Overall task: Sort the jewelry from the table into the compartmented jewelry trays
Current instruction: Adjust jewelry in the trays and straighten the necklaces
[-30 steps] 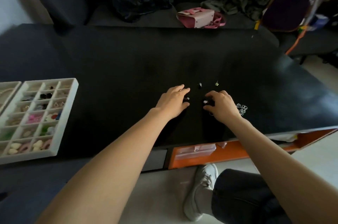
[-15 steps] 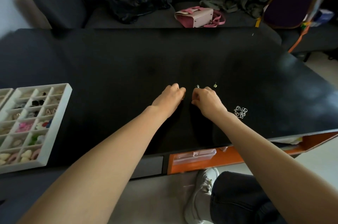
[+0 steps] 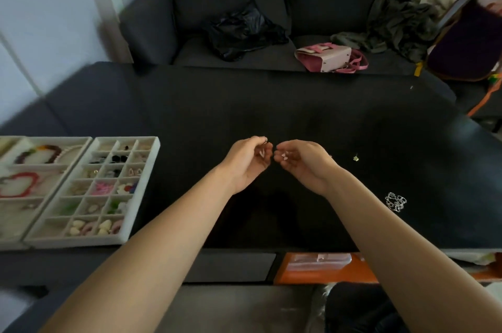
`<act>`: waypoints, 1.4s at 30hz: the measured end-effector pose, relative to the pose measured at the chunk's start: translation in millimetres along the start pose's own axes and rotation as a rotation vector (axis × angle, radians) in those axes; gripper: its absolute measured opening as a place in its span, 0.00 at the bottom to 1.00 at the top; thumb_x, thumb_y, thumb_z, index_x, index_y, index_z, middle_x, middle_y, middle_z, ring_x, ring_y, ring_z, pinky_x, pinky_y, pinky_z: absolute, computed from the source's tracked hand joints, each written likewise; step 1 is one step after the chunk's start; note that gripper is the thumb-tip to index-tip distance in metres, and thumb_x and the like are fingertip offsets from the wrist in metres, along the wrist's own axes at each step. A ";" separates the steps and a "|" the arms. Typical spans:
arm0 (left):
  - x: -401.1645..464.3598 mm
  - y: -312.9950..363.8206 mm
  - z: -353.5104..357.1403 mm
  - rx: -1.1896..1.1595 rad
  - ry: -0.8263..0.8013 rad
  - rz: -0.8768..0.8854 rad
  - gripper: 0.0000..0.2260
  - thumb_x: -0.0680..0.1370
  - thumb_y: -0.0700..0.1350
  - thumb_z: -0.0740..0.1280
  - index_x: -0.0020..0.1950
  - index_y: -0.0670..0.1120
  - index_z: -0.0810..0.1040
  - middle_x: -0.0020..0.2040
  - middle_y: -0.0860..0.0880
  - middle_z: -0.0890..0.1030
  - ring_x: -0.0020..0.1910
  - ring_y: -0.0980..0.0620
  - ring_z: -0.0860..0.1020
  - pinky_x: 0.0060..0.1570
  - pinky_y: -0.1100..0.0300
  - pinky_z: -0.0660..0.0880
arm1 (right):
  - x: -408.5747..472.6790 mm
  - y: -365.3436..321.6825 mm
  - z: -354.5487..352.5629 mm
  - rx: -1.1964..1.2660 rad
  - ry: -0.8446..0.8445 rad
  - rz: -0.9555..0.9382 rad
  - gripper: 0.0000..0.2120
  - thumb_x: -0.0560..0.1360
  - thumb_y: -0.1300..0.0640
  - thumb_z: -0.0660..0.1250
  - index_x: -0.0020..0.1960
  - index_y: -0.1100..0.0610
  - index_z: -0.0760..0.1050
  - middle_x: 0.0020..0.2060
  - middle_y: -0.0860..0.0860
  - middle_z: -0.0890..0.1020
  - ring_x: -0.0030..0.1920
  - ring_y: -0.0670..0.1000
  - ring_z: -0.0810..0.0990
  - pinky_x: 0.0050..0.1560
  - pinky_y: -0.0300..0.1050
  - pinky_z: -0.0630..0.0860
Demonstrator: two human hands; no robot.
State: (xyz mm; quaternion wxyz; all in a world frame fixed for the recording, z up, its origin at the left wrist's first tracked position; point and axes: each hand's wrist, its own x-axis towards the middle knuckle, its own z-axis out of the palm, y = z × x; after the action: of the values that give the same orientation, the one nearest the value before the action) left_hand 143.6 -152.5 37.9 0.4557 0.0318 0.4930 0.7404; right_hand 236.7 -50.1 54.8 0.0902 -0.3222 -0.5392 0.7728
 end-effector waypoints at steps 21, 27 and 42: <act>-94.6 82.3 -185.5 0.953 0.521 0.630 0.08 0.73 0.48 0.71 0.48 0.48 0.76 0.43 0.54 0.79 0.43 0.60 0.78 0.39 0.70 0.72 | 19.1 21.6 213.1 -0.555 -0.379 -0.066 0.06 0.76 0.59 0.67 0.48 0.61 0.81 0.35 0.50 0.82 0.33 0.42 0.76 0.35 0.34 0.73; -101.9 95.1 -216.0 0.879 0.511 0.603 0.07 0.73 0.46 0.72 0.47 0.50 0.76 0.43 0.54 0.81 0.44 0.59 0.80 0.41 0.68 0.75 | 31.4 29.0 244.7 -0.566 -0.449 -0.061 0.08 0.78 0.61 0.63 0.50 0.64 0.79 0.34 0.51 0.79 0.31 0.42 0.75 0.33 0.33 0.73; -87.8 105.7 -247.6 1.183 0.639 0.658 0.11 0.80 0.44 0.61 0.61 0.48 0.76 0.53 0.53 0.80 0.44 0.62 0.75 0.37 0.74 0.67 | 64.0 17.0 252.1 -0.539 -0.305 -0.077 0.08 0.79 0.61 0.61 0.49 0.62 0.78 0.37 0.52 0.81 0.33 0.43 0.76 0.34 0.36 0.74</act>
State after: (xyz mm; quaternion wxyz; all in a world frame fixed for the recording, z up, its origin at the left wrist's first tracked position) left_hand 3.9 -398.5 26.8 -0.0479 0.2006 0.8823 0.4231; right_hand 40.5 -221.2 67.2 -0.0513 -0.1943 -0.7438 0.6375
